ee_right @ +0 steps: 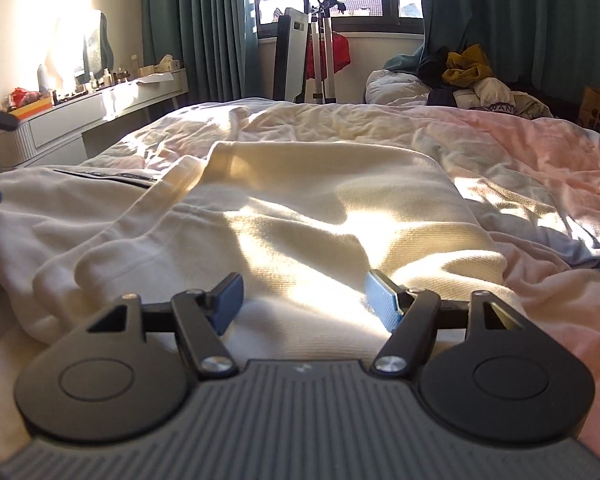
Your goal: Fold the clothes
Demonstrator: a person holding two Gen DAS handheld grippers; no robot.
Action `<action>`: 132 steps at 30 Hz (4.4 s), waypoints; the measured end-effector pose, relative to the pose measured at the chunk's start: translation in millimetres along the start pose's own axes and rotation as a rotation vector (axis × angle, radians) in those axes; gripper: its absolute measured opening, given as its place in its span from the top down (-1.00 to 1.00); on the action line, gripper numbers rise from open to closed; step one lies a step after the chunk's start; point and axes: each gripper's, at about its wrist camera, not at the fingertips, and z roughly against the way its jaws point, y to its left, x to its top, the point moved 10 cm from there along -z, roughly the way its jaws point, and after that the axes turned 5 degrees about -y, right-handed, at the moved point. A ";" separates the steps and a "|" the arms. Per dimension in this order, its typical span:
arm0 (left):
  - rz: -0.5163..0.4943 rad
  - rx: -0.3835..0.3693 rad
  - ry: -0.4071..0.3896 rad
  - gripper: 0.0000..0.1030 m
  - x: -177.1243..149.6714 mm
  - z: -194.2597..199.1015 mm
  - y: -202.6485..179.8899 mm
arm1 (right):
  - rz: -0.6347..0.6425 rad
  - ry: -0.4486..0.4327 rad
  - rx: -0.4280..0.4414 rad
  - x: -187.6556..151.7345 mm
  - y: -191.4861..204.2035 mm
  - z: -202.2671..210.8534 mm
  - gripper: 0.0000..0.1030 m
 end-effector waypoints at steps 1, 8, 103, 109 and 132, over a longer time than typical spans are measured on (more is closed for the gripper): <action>0.047 0.011 -0.004 -0.62 7.2 12.4 13.4 | -0.002 0.001 -0.003 0.1 -0.3 2.0 -0.35; 0.327 0.068 -0.003 -0.65 33.2 39.4 102.5 | -0.025 0.011 -0.015 -0.6 -0.7 12.2 -0.35; -1.579 -0.372 -0.285 0.80 -328.1 -89.8 -235.7 | -0.743 0.115 0.410 88.3 -198.7 -88.9 -0.29; -1.553 -0.418 -0.258 0.80 -330.3 -85.5 -234.9 | -0.849 -0.031 0.382 105.5 -222.1 -82.7 -0.27; -0.991 -0.509 -0.035 -0.34 -253.0 -48.5 -214.7 | -0.682 -0.005 0.235 97.5 -194.1 20.4 -0.31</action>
